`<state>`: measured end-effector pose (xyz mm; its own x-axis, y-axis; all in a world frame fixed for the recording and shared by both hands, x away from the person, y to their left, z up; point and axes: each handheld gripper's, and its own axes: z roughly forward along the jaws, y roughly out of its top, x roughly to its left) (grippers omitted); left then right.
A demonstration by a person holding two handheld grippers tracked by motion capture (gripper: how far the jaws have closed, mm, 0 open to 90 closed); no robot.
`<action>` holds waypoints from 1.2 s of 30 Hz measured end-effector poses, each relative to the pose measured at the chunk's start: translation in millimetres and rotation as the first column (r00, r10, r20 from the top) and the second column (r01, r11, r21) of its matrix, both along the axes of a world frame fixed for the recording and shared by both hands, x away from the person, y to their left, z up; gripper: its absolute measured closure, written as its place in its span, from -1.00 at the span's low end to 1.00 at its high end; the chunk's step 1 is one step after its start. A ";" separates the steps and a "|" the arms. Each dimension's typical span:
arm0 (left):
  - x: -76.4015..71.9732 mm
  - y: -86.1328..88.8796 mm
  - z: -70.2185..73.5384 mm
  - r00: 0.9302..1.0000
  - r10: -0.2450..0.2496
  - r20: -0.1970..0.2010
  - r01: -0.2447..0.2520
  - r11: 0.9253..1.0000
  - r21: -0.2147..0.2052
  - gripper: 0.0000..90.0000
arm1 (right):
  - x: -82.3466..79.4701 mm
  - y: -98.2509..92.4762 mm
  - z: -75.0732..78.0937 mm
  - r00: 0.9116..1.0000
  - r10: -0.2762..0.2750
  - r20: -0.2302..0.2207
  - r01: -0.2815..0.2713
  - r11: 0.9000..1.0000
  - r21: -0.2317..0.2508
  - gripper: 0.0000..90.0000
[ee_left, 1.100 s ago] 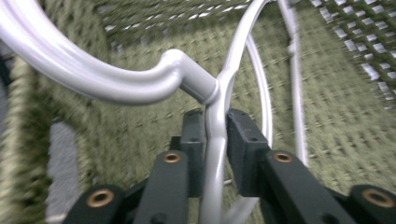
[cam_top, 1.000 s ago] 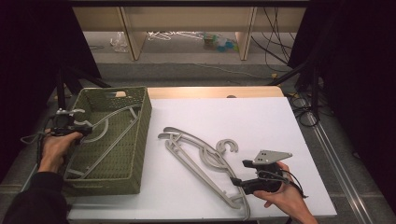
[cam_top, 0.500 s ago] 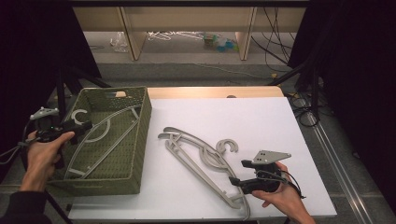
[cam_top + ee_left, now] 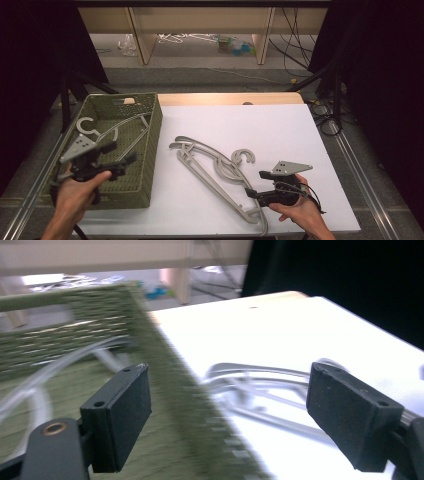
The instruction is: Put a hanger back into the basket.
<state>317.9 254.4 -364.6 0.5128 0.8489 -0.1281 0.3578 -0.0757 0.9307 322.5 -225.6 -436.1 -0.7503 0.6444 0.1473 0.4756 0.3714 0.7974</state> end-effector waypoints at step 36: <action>-47.2 -98.9 -62.3 0.968 -0.246 0.046 0.244 0.969 0.043 -0.64 | 27.6 10.6 -17.1 0.990 -0.074 -0.118 0.060 0.991 -0.120 -0.39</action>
<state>270.6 155.6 -426.9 0.7107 0.7003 -0.0672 0.2762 -0.1898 0.9422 350.1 -215.0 -453.3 -0.6860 0.7106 0.1560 0.5932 0.4222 0.6855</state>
